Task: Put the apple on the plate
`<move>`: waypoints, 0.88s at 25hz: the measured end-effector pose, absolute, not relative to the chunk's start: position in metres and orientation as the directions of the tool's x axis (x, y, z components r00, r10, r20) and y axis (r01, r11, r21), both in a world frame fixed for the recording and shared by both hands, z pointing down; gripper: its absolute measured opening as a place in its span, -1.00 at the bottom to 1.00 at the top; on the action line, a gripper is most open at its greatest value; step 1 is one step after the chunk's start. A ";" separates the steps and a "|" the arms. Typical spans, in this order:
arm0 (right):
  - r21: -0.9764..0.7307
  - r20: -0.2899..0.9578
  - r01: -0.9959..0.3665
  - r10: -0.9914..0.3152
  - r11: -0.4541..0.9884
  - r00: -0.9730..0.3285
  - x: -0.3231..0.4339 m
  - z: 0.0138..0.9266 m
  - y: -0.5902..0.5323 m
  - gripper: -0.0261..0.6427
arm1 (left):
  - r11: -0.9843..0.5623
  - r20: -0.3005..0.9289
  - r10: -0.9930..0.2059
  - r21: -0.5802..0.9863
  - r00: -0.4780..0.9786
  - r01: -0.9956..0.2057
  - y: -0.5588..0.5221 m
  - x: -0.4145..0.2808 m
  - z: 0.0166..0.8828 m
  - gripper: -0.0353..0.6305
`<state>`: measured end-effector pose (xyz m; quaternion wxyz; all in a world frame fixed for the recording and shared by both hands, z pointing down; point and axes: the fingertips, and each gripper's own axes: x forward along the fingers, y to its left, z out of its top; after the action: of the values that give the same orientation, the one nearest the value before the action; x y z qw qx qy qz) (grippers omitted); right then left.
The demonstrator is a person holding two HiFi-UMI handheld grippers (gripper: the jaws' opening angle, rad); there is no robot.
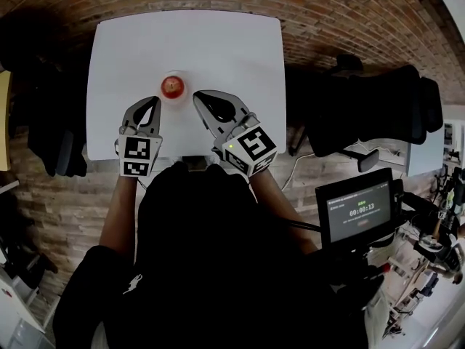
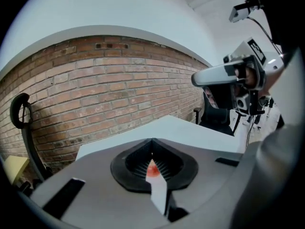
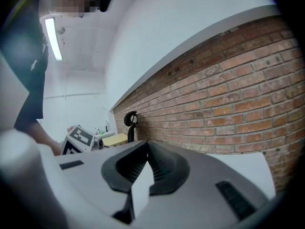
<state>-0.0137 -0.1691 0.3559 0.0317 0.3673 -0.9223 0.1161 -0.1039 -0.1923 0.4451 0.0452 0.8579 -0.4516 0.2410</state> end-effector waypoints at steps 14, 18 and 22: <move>-0.131 0.109 -0.651 -0.642 0.748 -0.759 -0.028 0.331 -0.165 -0.91 | -0.506 0.341 -0.831 -0.137 0.439 -0.852 -0.179 -0.132 0.393 -0.87; -0.122 0.111 -0.649 -0.639 0.751 -0.761 -0.033 0.329 -0.165 -0.91 | -0.505 0.340 -0.831 -0.131 0.440 -0.853 -0.174 -0.135 0.393 -0.88; -0.115 0.116 -0.647 -0.637 0.754 -0.762 -0.041 0.327 -0.159 -0.91 | -0.508 0.354 -0.826 -0.129 0.439 -0.852 -0.166 -0.143 0.398 -0.88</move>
<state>-0.0408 -0.1590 0.3270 0.0346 0.3431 -0.9357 0.0741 -0.1427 -0.1659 0.3975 0.0342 0.8475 -0.4948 0.1889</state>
